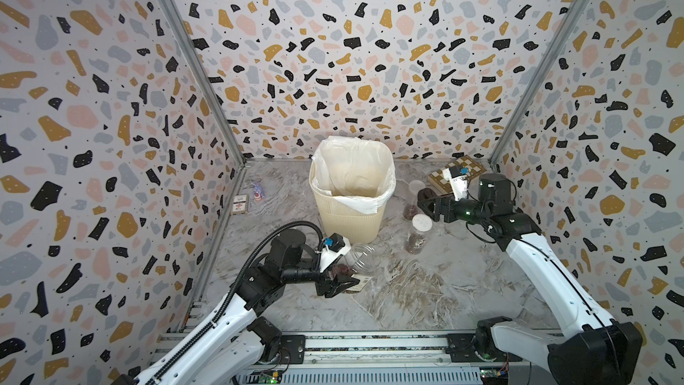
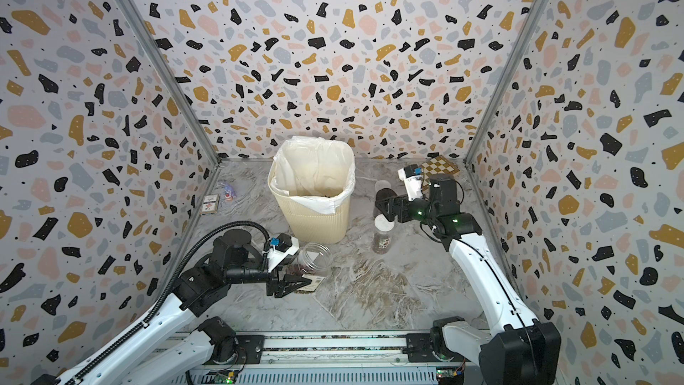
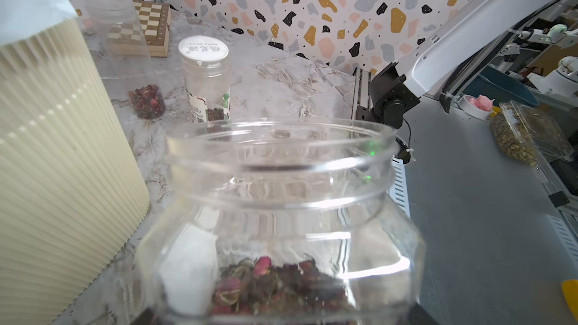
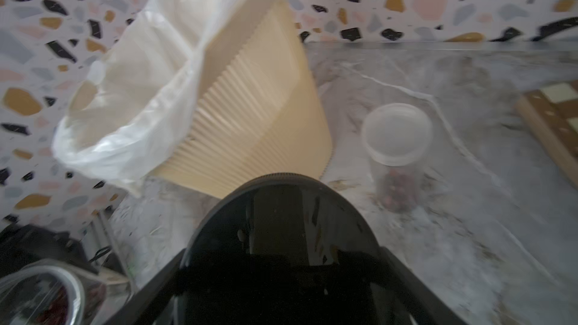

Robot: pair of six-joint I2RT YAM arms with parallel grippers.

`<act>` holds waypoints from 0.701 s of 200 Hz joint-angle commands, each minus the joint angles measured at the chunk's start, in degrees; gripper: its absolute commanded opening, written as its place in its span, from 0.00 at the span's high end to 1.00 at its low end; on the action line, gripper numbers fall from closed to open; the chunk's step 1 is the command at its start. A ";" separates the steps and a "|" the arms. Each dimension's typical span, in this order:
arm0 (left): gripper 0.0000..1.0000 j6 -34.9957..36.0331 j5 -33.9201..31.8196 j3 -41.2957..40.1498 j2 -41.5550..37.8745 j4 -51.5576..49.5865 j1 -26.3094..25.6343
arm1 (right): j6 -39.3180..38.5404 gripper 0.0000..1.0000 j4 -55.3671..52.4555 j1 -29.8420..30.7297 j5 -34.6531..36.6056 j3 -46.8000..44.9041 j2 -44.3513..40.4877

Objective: Empty the moldy dried flower tea in the jars
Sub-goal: Place the lid at the center of the board.

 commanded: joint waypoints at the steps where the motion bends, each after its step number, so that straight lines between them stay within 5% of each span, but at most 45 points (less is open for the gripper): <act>1: 0.46 -0.07 -0.87 1.61 0.52 3.56 0.27 | 1.17 0.31 -2.91 -3.65 13.23 -0.13 0.29; 44: 0.46 -2.34 -1.86 2.12 1.82 5.64 0.36 | 1.29 0.31 0.71 -4.66 32.65 -5.11 8.07; 140: 0.46 -4.66 -3.55 0.73 3.02 10.72 0.36 | 6.38 0.29 11.07 -4.89 37.27 -11.83 25.83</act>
